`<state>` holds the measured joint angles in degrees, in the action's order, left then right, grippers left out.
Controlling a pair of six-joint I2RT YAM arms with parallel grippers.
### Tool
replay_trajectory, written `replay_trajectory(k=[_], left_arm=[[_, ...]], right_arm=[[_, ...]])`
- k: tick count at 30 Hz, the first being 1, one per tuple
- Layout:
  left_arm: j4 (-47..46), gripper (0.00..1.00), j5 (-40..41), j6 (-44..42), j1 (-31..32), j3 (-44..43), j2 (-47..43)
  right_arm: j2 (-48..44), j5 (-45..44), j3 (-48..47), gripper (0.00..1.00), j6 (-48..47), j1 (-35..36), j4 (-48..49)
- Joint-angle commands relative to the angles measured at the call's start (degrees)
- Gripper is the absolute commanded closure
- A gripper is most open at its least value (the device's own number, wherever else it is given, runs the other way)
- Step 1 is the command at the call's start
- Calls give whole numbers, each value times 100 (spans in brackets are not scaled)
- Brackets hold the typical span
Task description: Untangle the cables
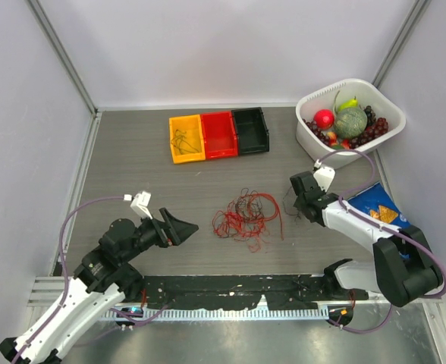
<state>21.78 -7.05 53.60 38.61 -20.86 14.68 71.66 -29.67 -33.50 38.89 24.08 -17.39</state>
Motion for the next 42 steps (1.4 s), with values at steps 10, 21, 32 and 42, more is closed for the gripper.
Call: replay_trajectory(k=[10,21,32,42], left_arm=[[276,5,222,27,-20,-630,-176],[651,3,889,36,-20,-1209,-403],[1873,0,2216,-799,-20,-2457,-1283],[2076,0,2182,-606,-29,-2546,-1073]], right_arm=[[-396,4,-588,99,-864,88,368],[-1261,576,-2248,99,-2016,2853,674],[155,1823,-2954,99,-1413,4008,2667],[61,1134,-3276,99,-1831,4044,2226]])
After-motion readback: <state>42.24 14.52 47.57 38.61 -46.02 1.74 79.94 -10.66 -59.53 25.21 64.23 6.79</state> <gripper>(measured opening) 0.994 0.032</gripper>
